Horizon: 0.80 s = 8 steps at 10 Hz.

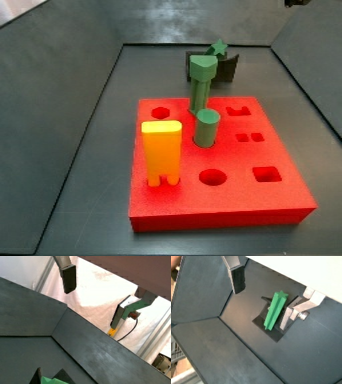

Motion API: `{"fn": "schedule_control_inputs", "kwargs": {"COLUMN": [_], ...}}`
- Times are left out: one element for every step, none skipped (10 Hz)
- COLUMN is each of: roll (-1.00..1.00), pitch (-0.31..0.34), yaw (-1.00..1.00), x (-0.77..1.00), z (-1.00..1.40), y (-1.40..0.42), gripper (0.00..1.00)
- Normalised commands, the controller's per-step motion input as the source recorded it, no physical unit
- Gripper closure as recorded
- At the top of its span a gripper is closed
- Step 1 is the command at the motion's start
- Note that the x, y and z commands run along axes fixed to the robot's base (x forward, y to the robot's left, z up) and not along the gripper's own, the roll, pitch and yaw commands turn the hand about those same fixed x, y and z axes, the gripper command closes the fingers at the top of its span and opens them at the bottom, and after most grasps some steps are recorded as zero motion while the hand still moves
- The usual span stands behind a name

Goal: Pick up the star object. Move up. Place the star object on the fixture. Regrasp the star object. Move to above the board. Insert the star object.
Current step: Regrasp the star object.

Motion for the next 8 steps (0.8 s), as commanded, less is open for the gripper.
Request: {"fn": "schedule_control_inputs", "kwargs": {"roll": [0.21,0.19,0.19,0.18,0.18,0.18,0.18,0.17], "pitch": [0.055,0.027,0.022,0.017,0.016,0.017,0.018,0.023], "yaw": [0.26,0.24,0.22,0.18,0.16,0.13,0.12,0.11], "x": [0.42,0.43,0.43,0.44,0.44,0.44,0.44,0.44], "z": [-0.01,-0.02,-0.02,-0.02,-0.02,-0.02,-0.02,-0.02], "y": [-0.06,-0.07,-0.07,-0.06,-0.06,-0.06,-0.06,-0.06], "gripper": [0.00,0.00,0.00,0.00,0.00,0.00,0.00,0.00]}}
